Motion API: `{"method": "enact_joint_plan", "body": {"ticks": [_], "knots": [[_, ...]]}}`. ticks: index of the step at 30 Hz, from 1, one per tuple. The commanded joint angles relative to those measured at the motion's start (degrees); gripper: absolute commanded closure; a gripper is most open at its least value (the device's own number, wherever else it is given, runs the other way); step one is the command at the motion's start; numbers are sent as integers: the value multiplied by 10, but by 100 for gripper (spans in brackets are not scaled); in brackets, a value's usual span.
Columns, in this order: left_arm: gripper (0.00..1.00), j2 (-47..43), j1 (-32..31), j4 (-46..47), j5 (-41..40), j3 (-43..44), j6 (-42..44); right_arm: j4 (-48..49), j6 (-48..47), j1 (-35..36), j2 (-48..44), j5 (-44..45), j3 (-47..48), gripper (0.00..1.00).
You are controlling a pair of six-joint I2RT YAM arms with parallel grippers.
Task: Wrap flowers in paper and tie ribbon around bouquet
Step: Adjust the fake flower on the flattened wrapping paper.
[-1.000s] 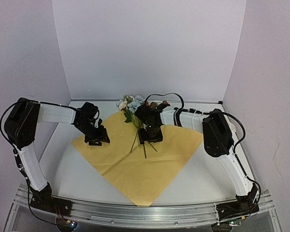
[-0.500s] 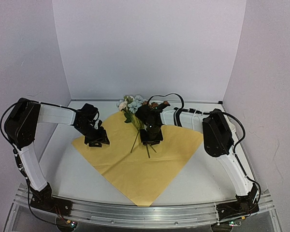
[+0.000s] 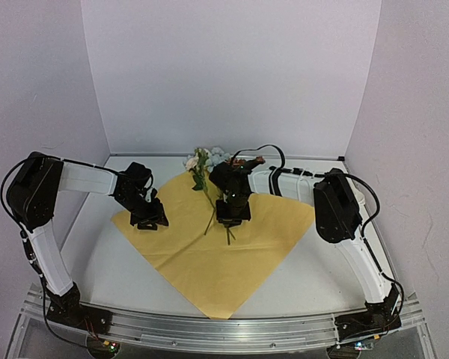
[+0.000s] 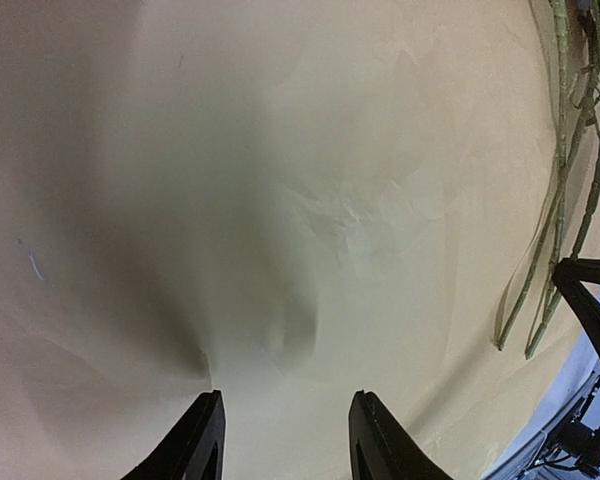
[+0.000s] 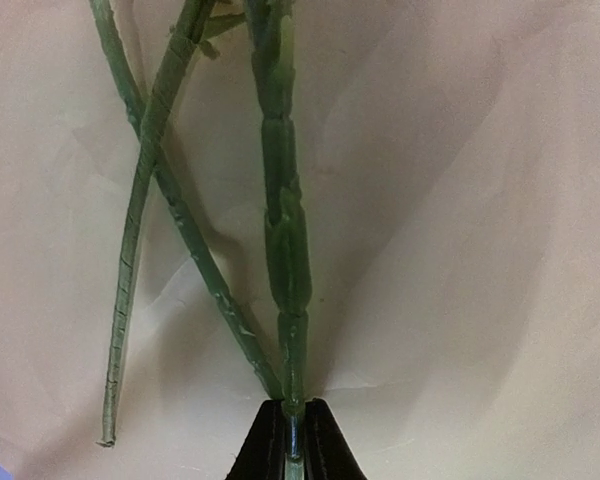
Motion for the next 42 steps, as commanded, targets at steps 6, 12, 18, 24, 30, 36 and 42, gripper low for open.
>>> {"method": "enact_joint_plan", "body": {"ticks": [6,12,18,24,30,36,42], "knots": [[57,-7,4,14,1,-2,-4,17,66,0,-17,-62,10,92],[57,-11,0,3,9,26,2,17,26,-7,-71,-39,-33,58],[53,5,-29,-11,4,97,13,26,3,-45,-175,-28,-156,53],[50,74,-55,-6,8,189,-3,66,5,-87,-271,-24,-323,60],[42,166,-82,-25,-45,319,-23,101,9,-106,-314,-15,-439,64],[45,249,-96,-76,-121,428,-33,110,7,-109,-322,-1,-478,65],[45,268,-133,-91,-153,448,-9,116,9,-112,-316,2,-487,66]]}}
